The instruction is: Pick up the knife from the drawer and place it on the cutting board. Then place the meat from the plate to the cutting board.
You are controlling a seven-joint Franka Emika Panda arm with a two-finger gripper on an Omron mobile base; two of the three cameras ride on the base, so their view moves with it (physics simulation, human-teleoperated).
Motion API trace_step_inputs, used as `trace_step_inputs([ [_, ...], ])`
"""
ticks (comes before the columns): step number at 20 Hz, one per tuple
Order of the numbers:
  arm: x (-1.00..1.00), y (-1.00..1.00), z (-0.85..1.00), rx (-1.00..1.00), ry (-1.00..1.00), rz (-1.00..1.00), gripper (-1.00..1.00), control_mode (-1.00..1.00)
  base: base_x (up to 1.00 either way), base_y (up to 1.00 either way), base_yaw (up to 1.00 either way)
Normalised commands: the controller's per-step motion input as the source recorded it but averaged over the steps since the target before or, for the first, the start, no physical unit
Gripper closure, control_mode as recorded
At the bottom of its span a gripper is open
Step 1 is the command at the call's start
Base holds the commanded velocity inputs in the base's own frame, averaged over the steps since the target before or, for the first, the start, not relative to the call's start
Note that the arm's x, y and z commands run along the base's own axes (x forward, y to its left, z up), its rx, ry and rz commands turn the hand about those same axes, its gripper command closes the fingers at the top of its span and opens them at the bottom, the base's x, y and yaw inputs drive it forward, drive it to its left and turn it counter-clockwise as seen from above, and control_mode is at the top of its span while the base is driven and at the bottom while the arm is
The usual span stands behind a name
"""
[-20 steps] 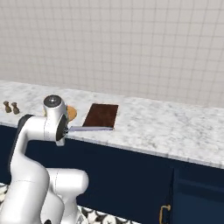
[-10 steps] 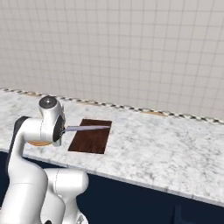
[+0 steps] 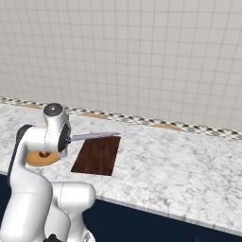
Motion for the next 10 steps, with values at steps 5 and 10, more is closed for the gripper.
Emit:
trace_step_inputs([
  [5, -0.03, -0.11, 0.02, -0.2, 0.01, 0.25, 1.0, -1.0, 0.0, 0.0, 0.0],
  [10, 0.0, -0.35, 0.0, -0.06, 0.04, 0.36, 1.0, -1.0, 0.0, 0.0, 0.0],
])
